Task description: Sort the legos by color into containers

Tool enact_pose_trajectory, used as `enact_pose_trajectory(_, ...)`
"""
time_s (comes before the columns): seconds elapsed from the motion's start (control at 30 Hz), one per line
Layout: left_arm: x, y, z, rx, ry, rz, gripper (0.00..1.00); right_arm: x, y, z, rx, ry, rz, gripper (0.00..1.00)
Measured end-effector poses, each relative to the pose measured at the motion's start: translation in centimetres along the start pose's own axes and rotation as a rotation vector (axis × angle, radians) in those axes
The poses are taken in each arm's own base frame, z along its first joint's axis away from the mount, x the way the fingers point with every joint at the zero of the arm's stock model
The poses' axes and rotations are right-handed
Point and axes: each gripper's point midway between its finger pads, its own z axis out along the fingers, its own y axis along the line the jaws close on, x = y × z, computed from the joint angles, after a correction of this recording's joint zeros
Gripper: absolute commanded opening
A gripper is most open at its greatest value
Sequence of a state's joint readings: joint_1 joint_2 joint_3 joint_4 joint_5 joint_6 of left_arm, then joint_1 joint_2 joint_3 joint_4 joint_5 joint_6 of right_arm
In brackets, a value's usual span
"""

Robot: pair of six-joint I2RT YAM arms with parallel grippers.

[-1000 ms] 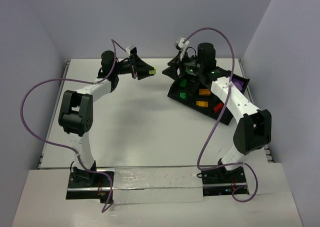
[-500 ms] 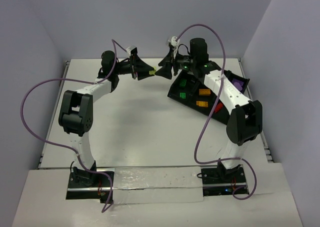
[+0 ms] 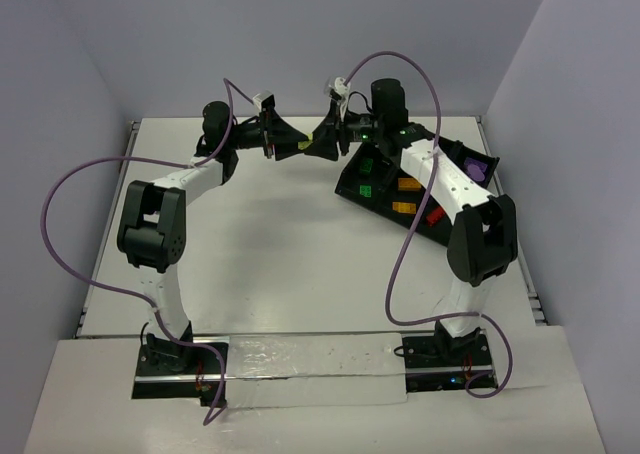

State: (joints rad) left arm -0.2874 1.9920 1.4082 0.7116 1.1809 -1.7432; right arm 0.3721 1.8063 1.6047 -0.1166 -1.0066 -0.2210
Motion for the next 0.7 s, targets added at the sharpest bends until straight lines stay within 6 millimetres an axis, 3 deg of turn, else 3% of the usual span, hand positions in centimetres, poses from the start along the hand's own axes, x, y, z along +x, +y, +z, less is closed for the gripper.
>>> enact_pose_trajectory(0.1,0.21,0.04,-0.06,-0.002,0.013,-0.002,0.00,0.23,-0.29,0.26,0.002,-0.002,0.007,0.29)
enact_pose_trajectory(0.2,0.16,0.00,-0.14,-0.003,0.012,-0.012,0.00,0.17,-0.37,0.34,0.000,-0.007,0.003,0.25)
enact_pose_trajectory(0.33,0.15,-0.02,-0.14,-0.002,0.011,-0.014,0.01,0.13,-0.39,0.35,0.001,-0.009,0.003,0.04)
enact_pose_trajectory(0.37,0.15,-0.03,-0.16,-0.002,0.011,-0.015,0.06,0.12,-0.38,0.36,0.000,-0.009,0.003,0.00)
enact_pose_trajectory(0.4,0.16,-0.06,-0.16,-0.001,0.011,-0.014,0.25,0.11,-0.38,0.36,0.000,-0.010,0.003,0.00)
enact_pose_trajectory(0.43,0.16,-0.10,-0.16,0.000,0.011,-0.012,0.53,0.10,-0.39,0.36,0.001,-0.010,0.003,0.00)
enact_pose_trajectory(0.53,0.15,-0.15,-0.15,0.004,0.011,0.003,0.97,0.09,-0.35,0.39,0.000,-0.010,0.008,0.00)
enact_pose_trajectory(0.7,-0.06,0.26,-0.23,-0.006,0.002,0.040,0.99,0.24,-0.70,0.45,0.028,-0.004,0.022,0.00)
